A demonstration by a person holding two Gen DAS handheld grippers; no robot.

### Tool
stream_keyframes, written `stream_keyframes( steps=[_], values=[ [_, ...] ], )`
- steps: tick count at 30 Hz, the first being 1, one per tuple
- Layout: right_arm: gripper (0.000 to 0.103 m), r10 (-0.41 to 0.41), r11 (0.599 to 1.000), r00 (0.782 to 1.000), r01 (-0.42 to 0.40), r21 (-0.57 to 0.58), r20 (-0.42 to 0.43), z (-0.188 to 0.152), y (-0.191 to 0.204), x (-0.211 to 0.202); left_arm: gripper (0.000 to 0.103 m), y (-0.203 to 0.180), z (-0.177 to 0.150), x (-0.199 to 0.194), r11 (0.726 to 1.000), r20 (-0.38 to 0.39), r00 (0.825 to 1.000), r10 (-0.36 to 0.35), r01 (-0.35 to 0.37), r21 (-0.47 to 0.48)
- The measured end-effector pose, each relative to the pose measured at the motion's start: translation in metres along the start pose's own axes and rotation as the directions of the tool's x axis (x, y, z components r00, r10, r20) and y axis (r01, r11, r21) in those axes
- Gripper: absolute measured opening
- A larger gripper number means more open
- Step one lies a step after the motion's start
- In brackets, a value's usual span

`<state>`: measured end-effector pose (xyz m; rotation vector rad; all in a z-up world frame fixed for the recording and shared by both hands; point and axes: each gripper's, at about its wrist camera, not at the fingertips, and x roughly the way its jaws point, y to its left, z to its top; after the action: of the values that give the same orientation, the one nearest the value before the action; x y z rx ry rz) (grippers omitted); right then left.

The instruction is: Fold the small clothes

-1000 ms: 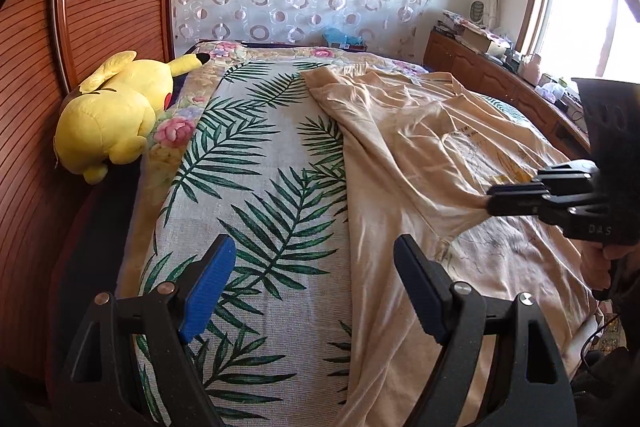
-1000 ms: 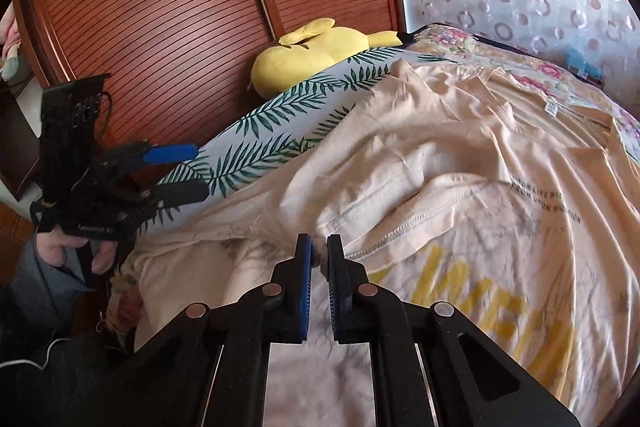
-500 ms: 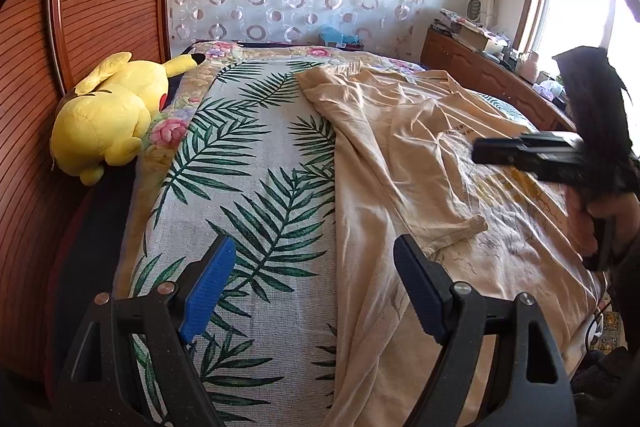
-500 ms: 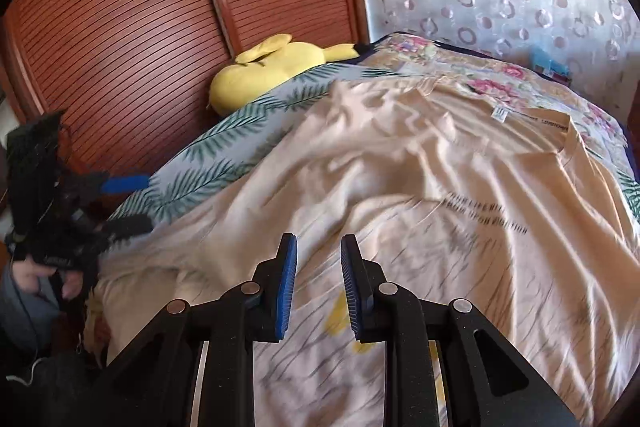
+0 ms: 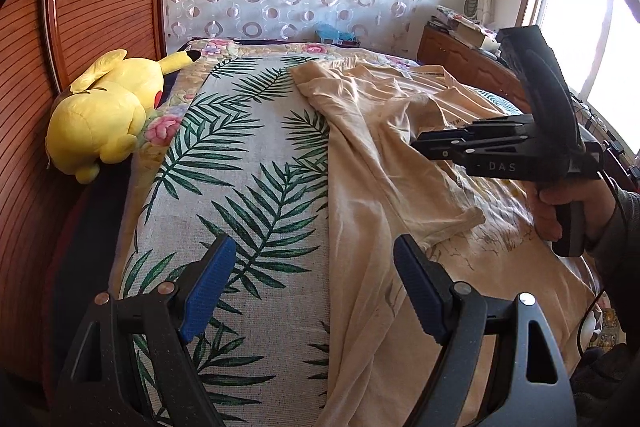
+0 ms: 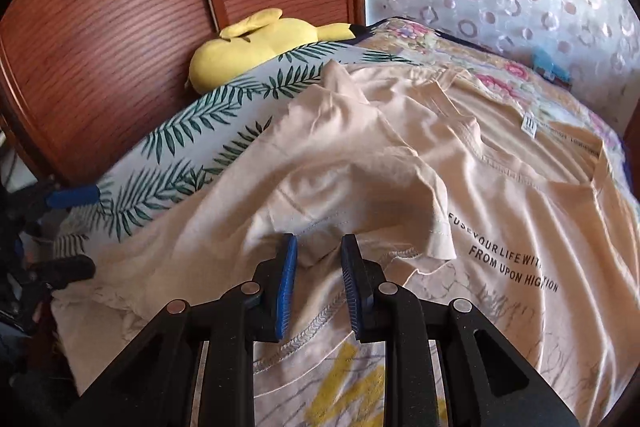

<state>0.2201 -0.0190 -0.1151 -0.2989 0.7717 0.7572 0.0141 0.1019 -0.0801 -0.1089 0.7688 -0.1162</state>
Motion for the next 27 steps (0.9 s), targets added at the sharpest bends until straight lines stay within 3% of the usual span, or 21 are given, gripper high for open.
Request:
stream_keyframes(
  steps=[2,10,16,19,25,27],
  values=[
    [0.004,0.009,1.000,1.000,-0.009,0.002,-0.006,-0.002,-0.003,-0.004,0.082,0.000,0.000,-0.001,1.000,0.001,1.000,0.000,0.000,0.000],
    [0.002,0.029,0.999,0.996,-0.033,0.041,0.081,-0.011,-0.018,-0.061,0.082,0.001,0.003,-0.002,1.000,0.010,1.000,0.002,-0.002,0.000],
    [0.006,0.040,0.997,0.996,-0.045,0.058,0.084,-0.012,-0.021,-0.056,0.082,-0.010,0.004,0.001,1.000,0.004,1.000,-0.014,0.014,0.015],
    [0.037,0.068,0.996,0.996,-0.071,0.047,0.061,-0.010,-0.012,-0.038,0.082,-0.014,0.004,0.002,0.999,-0.002,1.000,-0.017,0.017,0.027],
    [0.038,0.057,0.998,0.998,-0.057,-0.041,0.001,-0.010,0.010,-0.011,0.082,-0.012,0.001,0.004,1.000,-0.008,1.000,-0.014,0.014,0.018],
    [0.024,0.028,0.996,1.000,-0.028,-0.081,-0.002,-0.010,0.014,-0.011,0.082,-0.011,0.000,0.005,1.000,-0.011,1.000,-0.014,0.014,0.016]
  ],
)
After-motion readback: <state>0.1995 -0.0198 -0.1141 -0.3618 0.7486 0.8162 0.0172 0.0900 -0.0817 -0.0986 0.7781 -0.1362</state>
